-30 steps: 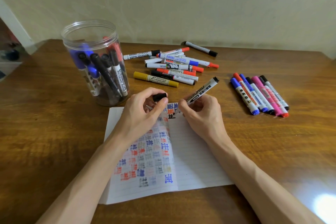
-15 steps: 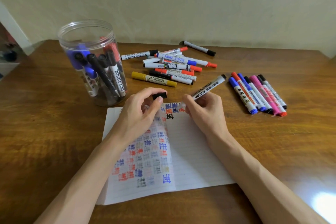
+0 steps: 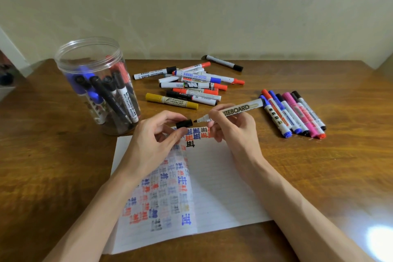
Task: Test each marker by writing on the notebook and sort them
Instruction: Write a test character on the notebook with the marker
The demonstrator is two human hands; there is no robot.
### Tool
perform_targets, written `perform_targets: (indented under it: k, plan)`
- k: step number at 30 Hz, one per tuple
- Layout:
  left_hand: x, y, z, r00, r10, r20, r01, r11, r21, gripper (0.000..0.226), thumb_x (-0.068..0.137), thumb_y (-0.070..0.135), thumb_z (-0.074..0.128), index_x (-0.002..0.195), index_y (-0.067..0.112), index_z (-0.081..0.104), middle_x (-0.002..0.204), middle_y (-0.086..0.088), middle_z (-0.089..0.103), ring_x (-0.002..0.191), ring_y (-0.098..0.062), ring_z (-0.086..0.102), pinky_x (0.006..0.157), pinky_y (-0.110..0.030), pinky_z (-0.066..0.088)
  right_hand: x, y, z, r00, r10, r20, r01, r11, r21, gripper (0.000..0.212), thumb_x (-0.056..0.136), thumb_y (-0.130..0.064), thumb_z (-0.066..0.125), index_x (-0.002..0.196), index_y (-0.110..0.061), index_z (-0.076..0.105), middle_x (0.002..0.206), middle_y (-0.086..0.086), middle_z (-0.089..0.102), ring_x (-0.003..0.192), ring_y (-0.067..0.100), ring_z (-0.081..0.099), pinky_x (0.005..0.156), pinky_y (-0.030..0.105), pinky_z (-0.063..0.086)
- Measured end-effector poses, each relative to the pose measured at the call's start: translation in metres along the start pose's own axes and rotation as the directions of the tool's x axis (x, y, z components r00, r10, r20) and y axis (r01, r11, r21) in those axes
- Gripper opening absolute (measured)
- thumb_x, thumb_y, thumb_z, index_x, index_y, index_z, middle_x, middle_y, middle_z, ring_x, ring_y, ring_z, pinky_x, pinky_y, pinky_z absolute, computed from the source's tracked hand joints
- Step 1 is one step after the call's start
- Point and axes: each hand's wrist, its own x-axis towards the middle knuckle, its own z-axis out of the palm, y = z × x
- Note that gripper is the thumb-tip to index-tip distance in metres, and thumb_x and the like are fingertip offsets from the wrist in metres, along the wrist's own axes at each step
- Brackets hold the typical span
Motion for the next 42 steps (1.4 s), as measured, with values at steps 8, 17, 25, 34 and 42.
perform_targets:
  k: [8,17,25,34,42]
  plan:
    - [0.0,0.003,-0.005,0.999,0.023,-0.026,-0.023,1.0,0.006,0.025,0.092,0.02,0.071,0.117,0.02,0.07,0.1,0.015,0.075,0.086,-0.009,0.074,0.073,-0.021,0.061,-0.004,0.001,0.001,0.992,-0.015,0.127,0.023,0.998,-0.059,0.014,0.099,-0.022,0.071,0.102,-0.009,0.074,0.083,0.012,0.075,0.071,0.023,0.069,0.064,0.03,0.053]
    - [0.0,0.004,-0.005,1.0,0.015,-0.026,-0.015,1.0,-0.025,0.027,0.092,0.021,0.071,0.119,0.016,0.069,0.103,0.013,0.075,0.084,-0.009,0.075,0.076,-0.021,0.06,-0.005,0.002,-0.002,0.987,0.01,0.16,-0.008,1.0,-0.017,0.025,0.096,-0.034,0.076,0.105,-0.01,0.077,0.089,0.009,0.077,0.072,0.018,0.067,0.064,0.031,0.052]
    - [0.0,0.005,-0.006,0.999,0.009,-0.031,-0.011,0.999,-0.051,0.025,0.091,0.024,0.07,0.114,0.016,0.071,0.095,0.014,0.076,0.079,-0.011,0.075,0.07,-0.018,0.059,-0.005,-0.002,-0.004,0.967,0.065,0.246,-0.079,0.996,0.048,0.029,0.089,-0.033,0.08,0.11,-0.013,0.08,0.084,0.009,0.072,0.074,0.018,0.06,0.068,0.033,0.049]
    - [0.0,0.003,-0.007,1.0,0.003,-0.02,-0.004,0.999,-0.038,0.026,0.092,0.033,0.064,0.115,0.021,0.069,0.09,0.011,0.075,0.084,-0.015,0.073,0.077,-0.036,0.062,0.007,-0.021,-0.032,0.93,0.175,0.322,-0.177,0.984,-0.022,0.018,0.092,-0.025,0.077,0.104,-0.014,0.084,0.081,0.012,0.071,0.068,0.017,0.055,0.058,0.024,0.047]
    - [-0.004,0.0,-0.006,1.0,0.011,-0.023,-0.009,0.998,0.063,0.027,0.092,0.036,0.062,0.116,0.027,0.072,0.088,0.015,0.074,0.091,-0.006,0.073,0.079,-0.022,0.061,0.01,-0.019,-0.043,0.941,0.006,0.338,0.132,0.914,-0.384,0.026,0.082,-0.032,0.082,0.106,-0.022,0.082,0.099,-0.009,0.081,0.085,0.005,0.076,0.064,0.019,0.057]
